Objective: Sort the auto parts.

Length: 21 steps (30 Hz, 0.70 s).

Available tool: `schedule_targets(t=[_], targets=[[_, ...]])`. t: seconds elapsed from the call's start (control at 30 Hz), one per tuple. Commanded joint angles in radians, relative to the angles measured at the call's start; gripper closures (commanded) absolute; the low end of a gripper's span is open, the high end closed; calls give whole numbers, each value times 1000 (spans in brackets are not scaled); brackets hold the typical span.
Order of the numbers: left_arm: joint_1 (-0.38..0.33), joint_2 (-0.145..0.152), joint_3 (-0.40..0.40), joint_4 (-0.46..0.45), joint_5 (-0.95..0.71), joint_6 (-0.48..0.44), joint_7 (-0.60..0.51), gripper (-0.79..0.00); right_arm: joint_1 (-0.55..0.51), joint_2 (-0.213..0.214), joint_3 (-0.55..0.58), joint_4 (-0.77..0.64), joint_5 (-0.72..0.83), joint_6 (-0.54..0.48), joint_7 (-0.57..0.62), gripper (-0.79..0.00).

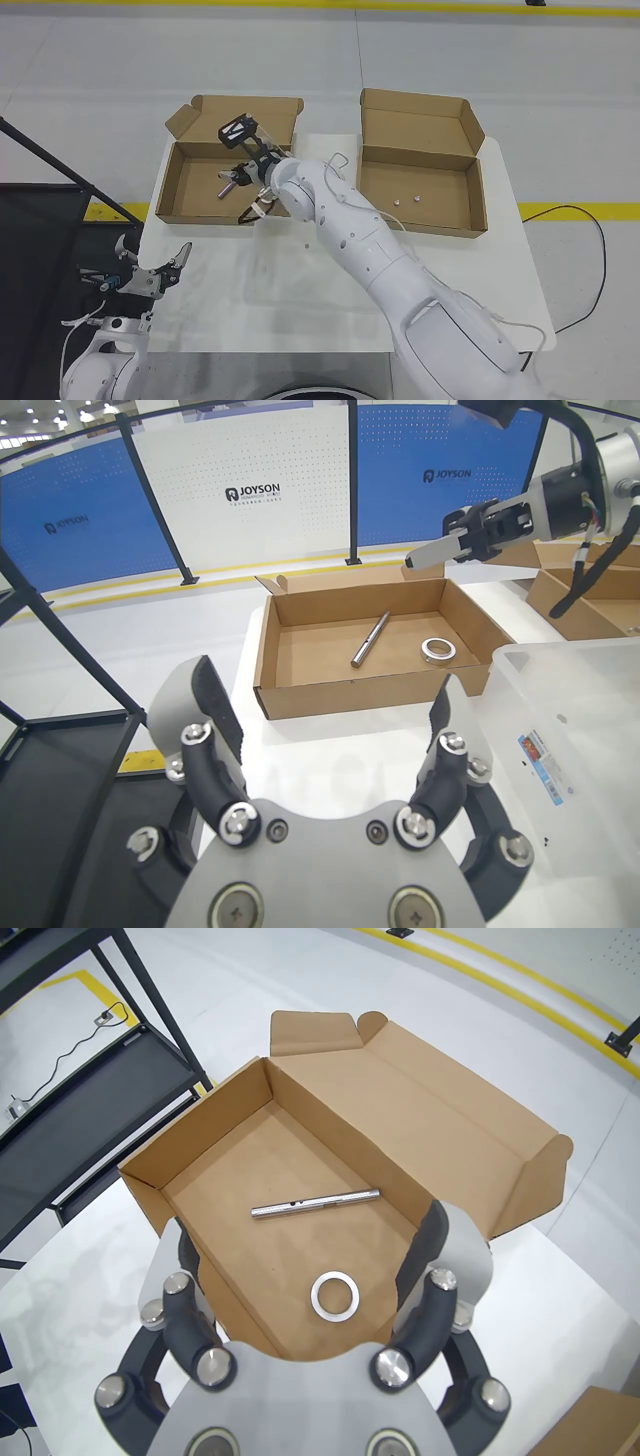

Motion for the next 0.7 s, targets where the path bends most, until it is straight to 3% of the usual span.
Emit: schedule_targets(t=[0.0,0.37,0.67], targets=[[0,0,0,0,0,0,0,-785,0,0,0,0,0,0,0,-785],[0,0,0,0,0,0,0,-785,-4,0,0,-3,-1,0,-4,-785],[0,0,0,0,0,0,0,-785,-89,38,0,-153,-162,40,-134,-785]])
